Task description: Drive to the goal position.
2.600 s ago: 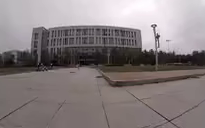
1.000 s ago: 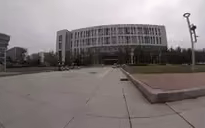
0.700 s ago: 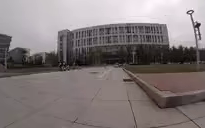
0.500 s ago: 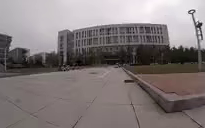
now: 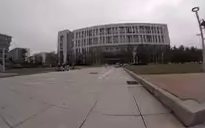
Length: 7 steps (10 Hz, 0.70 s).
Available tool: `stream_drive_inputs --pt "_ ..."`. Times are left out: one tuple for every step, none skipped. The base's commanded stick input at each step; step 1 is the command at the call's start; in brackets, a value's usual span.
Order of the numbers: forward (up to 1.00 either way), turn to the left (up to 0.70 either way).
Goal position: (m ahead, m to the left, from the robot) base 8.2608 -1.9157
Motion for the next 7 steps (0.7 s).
stream_drive_inputs --pt "0.70 0.00" --pt "0.70 0.00" --pt "0.70 0.00" --pt "0.70 0.00" --pt "0.70 0.00" --pt "0.70 0.00" --pt "0.70 0.00"
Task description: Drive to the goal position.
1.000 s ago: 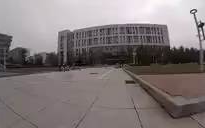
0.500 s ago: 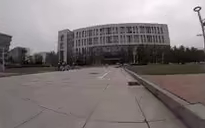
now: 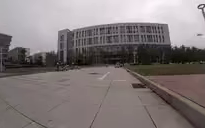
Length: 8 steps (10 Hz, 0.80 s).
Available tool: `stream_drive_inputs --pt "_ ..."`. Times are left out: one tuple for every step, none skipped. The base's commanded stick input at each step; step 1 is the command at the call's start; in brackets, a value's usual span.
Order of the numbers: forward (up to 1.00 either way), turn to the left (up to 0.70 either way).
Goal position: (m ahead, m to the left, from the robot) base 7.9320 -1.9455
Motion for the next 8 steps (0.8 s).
stream_drive_inputs --pt "0.70 0.00" --pt "0.70 0.00" --pt "0.70 0.00" --pt "0.70 0.00" --pt "0.70 0.00" --pt "0.70 0.00" --pt "0.70 0.00" --pt "0.70 0.00"
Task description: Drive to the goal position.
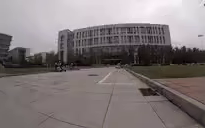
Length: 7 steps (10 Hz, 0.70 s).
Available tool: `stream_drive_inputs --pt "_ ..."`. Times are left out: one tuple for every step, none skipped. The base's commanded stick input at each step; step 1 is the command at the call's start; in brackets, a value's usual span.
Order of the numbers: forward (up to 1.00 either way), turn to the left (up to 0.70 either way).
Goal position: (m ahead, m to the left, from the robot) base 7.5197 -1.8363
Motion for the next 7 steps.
stream_drive_inputs --pt "0.70 0.00" --pt "0.70 0.00" --pt "0.70 0.00" --pt "0.70 0.00" --pt "0.70 0.00" --pt "0.70 0.00" --pt "0.70 0.00"
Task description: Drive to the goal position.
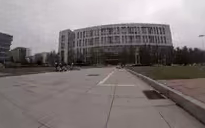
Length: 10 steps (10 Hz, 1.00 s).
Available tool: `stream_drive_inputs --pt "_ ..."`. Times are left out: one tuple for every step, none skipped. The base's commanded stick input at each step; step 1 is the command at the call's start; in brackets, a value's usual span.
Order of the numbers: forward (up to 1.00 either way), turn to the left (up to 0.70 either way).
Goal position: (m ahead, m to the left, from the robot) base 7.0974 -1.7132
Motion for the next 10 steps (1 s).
stream_drive_inputs --pt "0.70 0.00" --pt "0.70 0.00" --pt "0.70 0.00" --pt "0.70 0.00" --pt "0.70 0.00" --pt "0.70 0.00" --pt "0.70 0.00" --pt "0.70 0.00" --pt "0.70 0.00" --pt "0.70 0.00"
